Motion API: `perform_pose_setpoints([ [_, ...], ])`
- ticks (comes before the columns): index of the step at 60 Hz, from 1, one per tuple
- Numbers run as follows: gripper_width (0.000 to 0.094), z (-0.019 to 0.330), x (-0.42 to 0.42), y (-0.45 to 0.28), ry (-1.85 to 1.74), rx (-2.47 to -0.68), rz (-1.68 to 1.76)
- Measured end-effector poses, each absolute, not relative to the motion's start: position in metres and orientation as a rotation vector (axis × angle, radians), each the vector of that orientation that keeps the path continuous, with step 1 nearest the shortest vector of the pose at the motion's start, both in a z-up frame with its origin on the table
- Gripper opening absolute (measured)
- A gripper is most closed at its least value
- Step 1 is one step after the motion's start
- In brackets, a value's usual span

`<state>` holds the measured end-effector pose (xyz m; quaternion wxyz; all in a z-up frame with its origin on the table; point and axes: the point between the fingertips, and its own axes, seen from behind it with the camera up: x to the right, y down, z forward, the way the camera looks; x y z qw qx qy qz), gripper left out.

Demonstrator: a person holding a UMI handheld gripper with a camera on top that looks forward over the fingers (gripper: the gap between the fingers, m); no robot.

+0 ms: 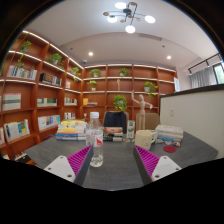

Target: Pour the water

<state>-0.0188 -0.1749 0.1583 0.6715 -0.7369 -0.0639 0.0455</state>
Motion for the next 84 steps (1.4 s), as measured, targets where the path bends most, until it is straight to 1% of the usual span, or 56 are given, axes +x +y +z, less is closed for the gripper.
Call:
perform_pose_setpoints([
  [7, 0.0856, 0.141, -0.033, -0.169, -0.163, -1.693, 0.092],
  [8, 0.0855, 0.146, -0.029, -0.171, -0.166, -1.694, 0.102],
  [11, 0.0862, 0.119, -0.08, -0.138, -0.159, -1.678, 0.123],
  [12, 0.0862, 0.118, -0.091, -0.127, -0.154, -1.674, 0.129],
  [17, 0.0861, 0.114, -0.114, -0.098, -0.139, -1.66, 0.141],
  [25, 0.0861, 0.114, -0.118, -0.063, -0.108, -1.659, 0.106],
  [32, 0.0839, 0.107, -0.125, -0.042, -0.087, -1.67, 0.13],
  [36, 0.0777, 0.101, -0.123, -0.034, -0.076, -1.68, 0.12],
  [41, 0.062, 0.095, -0.12, -0.027, -0.073, -1.691, 0.083],
  [42, 0.056, 0.094, -0.119, -0.026, -0.074, -1.69, 0.072],
  [44, 0.0558, 0.095, -0.121, -0.026, -0.084, -1.683, 0.066],
  [46, 0.0518, 0.096, -0.121, -0.025, -0.088, -1.684, 0.061],
  [48, 0.0508, 0.095, -0.12, -0.025, -0.082, -1.688, 0.058],
  [49, 0.0479, 0.096, -0.12, -0.025, -0.078, -1.687, 0.058],
  [51, 0.0466, 0.095, -0.119, -0.024, -0.072, -1.684, 0.059],
  [54, 0.0418, 0.095, -0.118, -0.024, -0.062, -1.671, 0.066],
  [57, 0.0415, 0.096, -0.117, -0.024, -0.045, -1.662, 0.084],
  [58, 0.0372, 0.094, -0.116, -0.023, -0.037, -1.656, 0.093],
  [67, 0.0369, 0.094, -0.114, -0.016, -0.027, -1.684, 0.116],
  [73, 0.0371, 0.099, -0.104, -0.005, 0.126, -1.726, 0.244],
  [78, 0.037, 0.115, -0.091, 0.014, 0.314, -1.675, 0.439],
  [84, 0.037, 0.151, -0.077, 0.033, 0.601, -1.534, 0.751],
])
